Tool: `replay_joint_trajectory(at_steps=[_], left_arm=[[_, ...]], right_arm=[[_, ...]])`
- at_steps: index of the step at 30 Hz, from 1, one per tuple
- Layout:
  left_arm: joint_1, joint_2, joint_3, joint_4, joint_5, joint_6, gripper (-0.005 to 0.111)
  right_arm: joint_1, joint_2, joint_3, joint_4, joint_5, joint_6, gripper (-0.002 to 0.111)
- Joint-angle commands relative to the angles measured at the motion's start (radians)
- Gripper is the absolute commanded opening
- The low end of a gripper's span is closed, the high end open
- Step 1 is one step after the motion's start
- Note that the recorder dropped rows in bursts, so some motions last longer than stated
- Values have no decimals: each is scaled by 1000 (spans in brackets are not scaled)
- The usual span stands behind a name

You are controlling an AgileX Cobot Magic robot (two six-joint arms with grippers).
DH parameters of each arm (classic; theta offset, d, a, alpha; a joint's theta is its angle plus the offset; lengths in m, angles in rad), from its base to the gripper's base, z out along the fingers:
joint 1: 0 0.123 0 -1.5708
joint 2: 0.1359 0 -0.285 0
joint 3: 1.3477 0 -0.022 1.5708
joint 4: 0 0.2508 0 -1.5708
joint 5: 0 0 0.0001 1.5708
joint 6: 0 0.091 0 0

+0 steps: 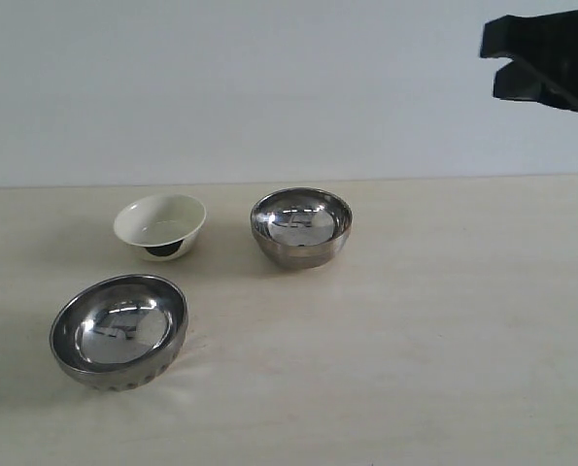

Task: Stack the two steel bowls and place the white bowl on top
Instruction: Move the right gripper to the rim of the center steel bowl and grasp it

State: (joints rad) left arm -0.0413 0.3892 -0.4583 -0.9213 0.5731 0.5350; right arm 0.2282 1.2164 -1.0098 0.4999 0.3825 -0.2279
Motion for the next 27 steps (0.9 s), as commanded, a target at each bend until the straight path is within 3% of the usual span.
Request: replay_joint_trajectory(at_steps=[1, 2, 5, 6, 11, 27], left_arm=[[-4, 1, -7, -10, -31, 8, 4], [-4, 1, -7, -10, -40, 8, 4], [-4, 1, -7, -14, -53, 8, 4], [-4, 1, -7, -14, -53, 8, 4], [-4, 1, -7, -14, -61, 12, 4], [-4, 9, -3, -17, -109, 20, 4]], right_arm=[[2, 189, -157, -12, 66, -18, 6], [2, 232, -189, -12, 77, -20, 13], [2, 387, -281, -12, 78, -28, 61], [2, 439, -310, -11, 78, -8, 65], [4, 591, -400, 0, 105, 1, 50], [92, 991, -770, 0, 158, 65, 55]])
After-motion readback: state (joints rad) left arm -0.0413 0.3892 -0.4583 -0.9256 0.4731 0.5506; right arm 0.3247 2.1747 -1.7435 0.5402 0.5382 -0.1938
